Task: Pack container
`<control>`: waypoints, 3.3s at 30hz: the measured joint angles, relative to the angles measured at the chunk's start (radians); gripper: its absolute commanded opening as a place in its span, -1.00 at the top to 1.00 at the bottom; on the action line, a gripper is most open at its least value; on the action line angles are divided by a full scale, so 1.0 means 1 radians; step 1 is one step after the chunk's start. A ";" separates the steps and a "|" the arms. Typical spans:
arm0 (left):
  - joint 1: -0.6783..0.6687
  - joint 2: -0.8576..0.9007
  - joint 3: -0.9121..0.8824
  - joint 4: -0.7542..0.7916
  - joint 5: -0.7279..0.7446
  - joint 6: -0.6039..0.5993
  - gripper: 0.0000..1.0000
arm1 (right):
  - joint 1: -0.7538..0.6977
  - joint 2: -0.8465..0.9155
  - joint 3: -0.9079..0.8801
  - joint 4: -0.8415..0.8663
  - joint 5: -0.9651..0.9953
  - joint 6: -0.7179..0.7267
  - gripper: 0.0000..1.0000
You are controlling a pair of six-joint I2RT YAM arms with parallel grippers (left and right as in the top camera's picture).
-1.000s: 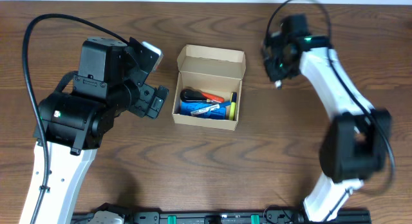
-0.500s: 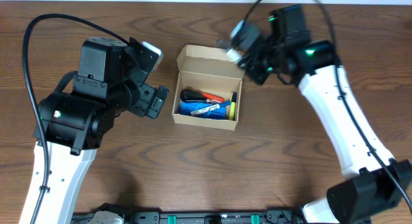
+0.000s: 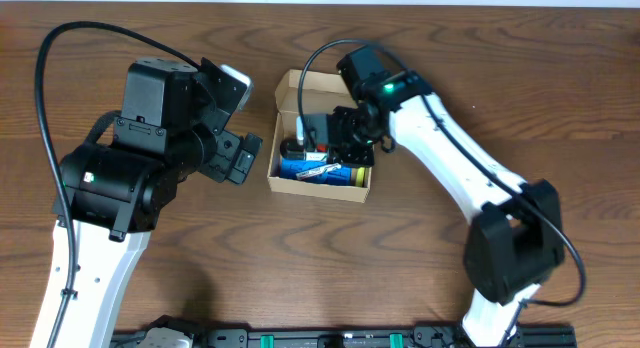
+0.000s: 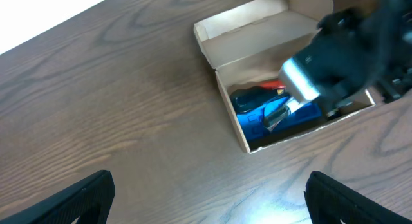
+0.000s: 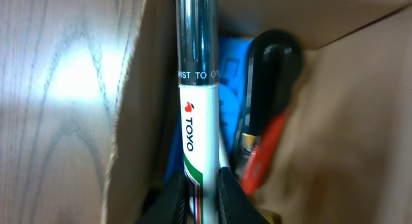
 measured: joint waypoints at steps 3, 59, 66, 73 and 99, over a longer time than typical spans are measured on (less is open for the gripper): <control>0.000 0.000 0.000 0.000 0.000 0.000 -0.91 | 0.004 0.044 -0.002 0.000 0.013 -0.012 0.97; 0.017 0.017 0.000 0.056 -0.073 -0.043 -0.90 | -0.089 -0.153 0.090 -0.123 0.208 1.042 0.98; 0.118 0.130 0.000 0.085 -0.040 -0.131 -0.96 | -0.130 -0.153 -0.024 -0.055 0.351 1.295 0.97; 0.219 0.325 0.000 0.149 0.075 -0.220 -0.09 | -0.229 -0.153 -0.186 0.085 0.335 1.414 0.98; 0.229 0.856 0.000 0.473 0.565 -0.470 0.89 | -0.326 -0.098 -0.574 0.925 -0.003 1.687 0.97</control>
